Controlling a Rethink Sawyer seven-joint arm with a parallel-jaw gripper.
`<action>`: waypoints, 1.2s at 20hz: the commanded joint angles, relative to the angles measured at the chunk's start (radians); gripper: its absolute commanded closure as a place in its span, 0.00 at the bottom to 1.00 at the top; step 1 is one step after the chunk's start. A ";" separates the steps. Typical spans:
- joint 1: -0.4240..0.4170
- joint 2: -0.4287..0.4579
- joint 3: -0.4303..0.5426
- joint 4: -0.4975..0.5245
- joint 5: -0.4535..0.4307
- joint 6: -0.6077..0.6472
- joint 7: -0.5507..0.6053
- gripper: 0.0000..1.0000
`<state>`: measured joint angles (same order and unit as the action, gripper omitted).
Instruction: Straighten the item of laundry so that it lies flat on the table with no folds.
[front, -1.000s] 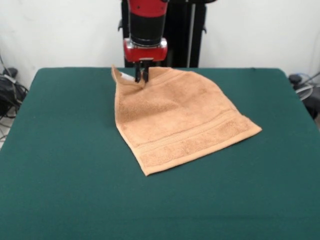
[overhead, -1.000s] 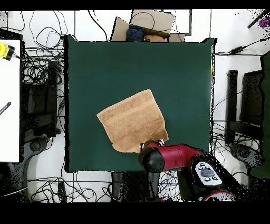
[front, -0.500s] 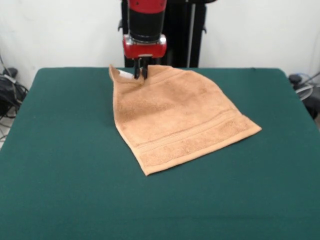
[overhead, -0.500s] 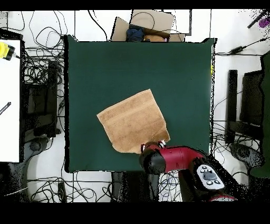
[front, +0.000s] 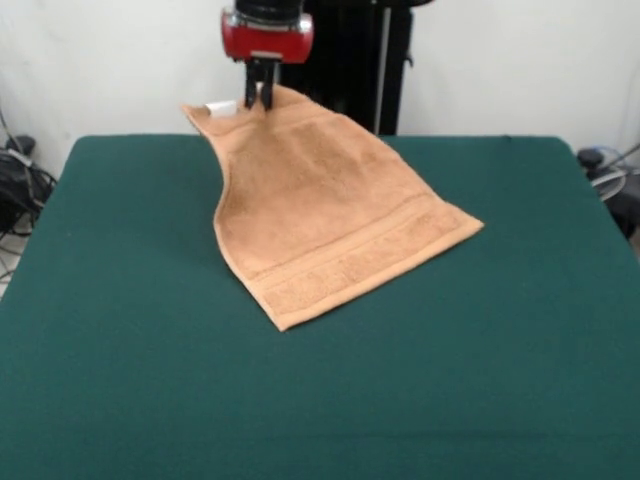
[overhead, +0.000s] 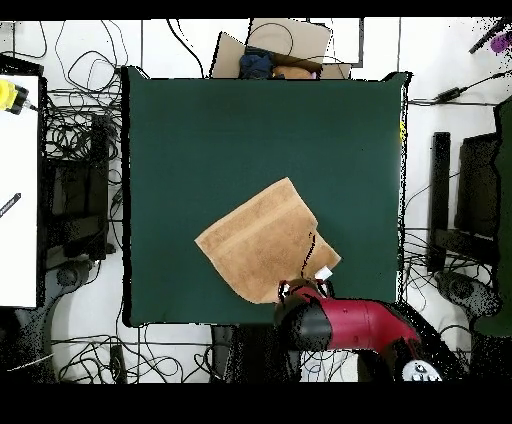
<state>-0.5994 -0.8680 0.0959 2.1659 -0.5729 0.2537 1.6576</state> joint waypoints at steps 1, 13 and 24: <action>-0.019 -0.085 0.127 0.053 0.052 0.154 -0.037 1.00; -0.022 -0.095 0.137 0.063 0.041 0.160 -0.003 1.00; -0.066 0.085 0.142 -0.024 -0.043 0.055 -0.007 1.00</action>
<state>-0.6452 -0.8731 0.1467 2.1811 -0.5690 0.3388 1.6576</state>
